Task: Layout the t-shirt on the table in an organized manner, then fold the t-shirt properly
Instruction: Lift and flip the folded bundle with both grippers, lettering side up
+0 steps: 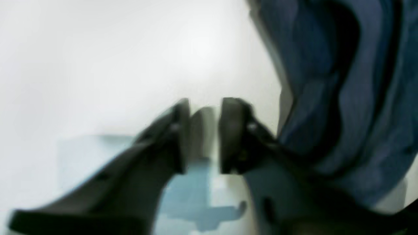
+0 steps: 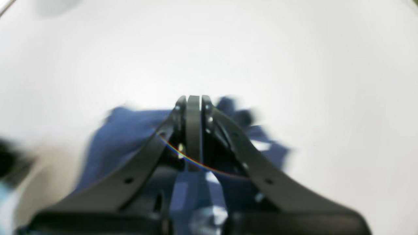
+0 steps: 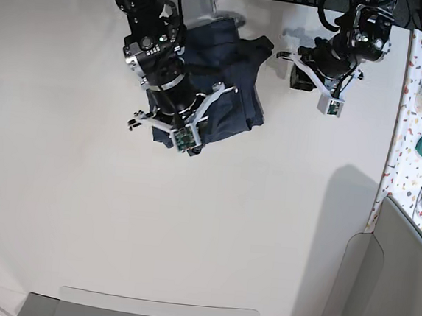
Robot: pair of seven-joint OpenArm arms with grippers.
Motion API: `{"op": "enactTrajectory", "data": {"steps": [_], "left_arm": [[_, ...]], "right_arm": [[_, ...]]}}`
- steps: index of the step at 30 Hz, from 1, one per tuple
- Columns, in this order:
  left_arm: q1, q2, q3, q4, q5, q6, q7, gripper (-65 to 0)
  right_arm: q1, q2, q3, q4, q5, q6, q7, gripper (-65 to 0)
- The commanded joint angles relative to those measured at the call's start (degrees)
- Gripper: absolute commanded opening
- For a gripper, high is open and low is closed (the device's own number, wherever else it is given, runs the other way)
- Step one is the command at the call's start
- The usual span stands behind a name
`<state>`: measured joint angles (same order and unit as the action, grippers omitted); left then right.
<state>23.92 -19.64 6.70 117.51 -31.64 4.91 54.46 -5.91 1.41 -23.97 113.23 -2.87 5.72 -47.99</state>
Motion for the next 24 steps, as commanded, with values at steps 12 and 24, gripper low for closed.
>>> {"op": "enactTrajectory", "data": {"steps": [12,24], "left_arm": [[-4.9,-0.4,10.0,0.6,-14.3,-19.0,5.6,-65.0],[-14.7,4.4,19.8,-24.1,-13.9,-15.9,8.5,-65.0]], "right_arm": [[19.3,0.1,12.4,-17.4,4.2,10.9,-9.0,-65.0],[18.3,3.6,12.1,-24.0,5.2,20.9,-9.3,-65.0]]}}
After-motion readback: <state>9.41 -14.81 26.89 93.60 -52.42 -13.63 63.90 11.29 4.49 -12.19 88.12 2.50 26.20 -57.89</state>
